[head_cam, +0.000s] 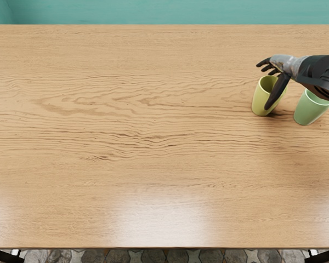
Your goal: Pick up cup and place in cup with right hand
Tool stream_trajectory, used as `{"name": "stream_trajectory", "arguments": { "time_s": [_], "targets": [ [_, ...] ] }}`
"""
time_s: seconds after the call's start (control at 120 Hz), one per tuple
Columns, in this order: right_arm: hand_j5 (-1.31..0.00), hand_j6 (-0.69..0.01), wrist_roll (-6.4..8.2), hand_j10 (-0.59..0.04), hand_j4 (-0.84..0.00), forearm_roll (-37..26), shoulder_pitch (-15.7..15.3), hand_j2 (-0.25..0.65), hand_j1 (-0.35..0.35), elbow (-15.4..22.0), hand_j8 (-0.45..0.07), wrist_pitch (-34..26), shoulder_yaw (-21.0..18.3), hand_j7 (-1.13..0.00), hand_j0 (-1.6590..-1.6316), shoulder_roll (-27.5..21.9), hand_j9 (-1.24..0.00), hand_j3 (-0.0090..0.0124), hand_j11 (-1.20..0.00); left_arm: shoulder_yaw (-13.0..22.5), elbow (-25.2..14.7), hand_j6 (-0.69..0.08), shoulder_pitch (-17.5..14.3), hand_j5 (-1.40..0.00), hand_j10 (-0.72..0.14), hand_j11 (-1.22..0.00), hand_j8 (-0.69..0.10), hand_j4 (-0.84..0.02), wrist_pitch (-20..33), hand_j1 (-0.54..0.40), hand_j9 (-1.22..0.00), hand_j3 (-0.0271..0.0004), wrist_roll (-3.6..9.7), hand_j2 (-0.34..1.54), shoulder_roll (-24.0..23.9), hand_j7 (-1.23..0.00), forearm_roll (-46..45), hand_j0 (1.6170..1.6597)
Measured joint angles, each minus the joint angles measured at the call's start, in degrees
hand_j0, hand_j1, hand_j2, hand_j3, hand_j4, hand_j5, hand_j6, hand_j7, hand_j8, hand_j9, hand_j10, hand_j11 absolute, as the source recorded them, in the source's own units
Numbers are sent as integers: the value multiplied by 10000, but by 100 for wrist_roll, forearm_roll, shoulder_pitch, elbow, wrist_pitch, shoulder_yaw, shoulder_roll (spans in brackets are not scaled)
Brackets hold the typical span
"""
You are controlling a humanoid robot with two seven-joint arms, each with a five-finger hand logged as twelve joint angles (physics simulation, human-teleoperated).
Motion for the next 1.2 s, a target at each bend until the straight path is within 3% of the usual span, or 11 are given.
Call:
{"name": "stream_trajectory", "arguments": {
  "time_s": [0.517,0.7,1.025,1.2],
  "targets": [
    [-2835,-2228,-3,-2164,-2215,-203,0,-416,-892,-17,-2215,-96,-134,-2832,-16581,5,-2834,0,-2835,0,0,-123,0,-148,-120,-147,-122,-121,0,3357,-147,-1,0,25,0,-148,0,16581],
    [-3351,-2662,-1,-2611,-2671,-212,0,-491,-394,-15,-1986,-95,-138,-3378,-16580,8,-3381,0,-3382,0,0,-123,0,-148,-120,-147,-122,-121,0,3357,-147,-1,0,25,0,-148,0,16581],
    [-4090,-2497,0,-2289,-3601,-234,-3,-559,414,-9,-1703,-95,-136,-4304,-16576,11,-4184,-3,-4267,0,0,-124,0,-149,-121,-148,-124,-121,0,3356,-148,-1,0,25,0,-148,0,16581],
    [-4474,-2410,0,-2177,-4502,-269,-15,-530,975,-10,-1625,-85,-126,-5022,-16560,13,-4670,-23,-4824,0,0,-125,0,-149,-123,-148,-125,-122,0,3356,-149,-3,0,26,0,-149,0,16581]
  ]
}}
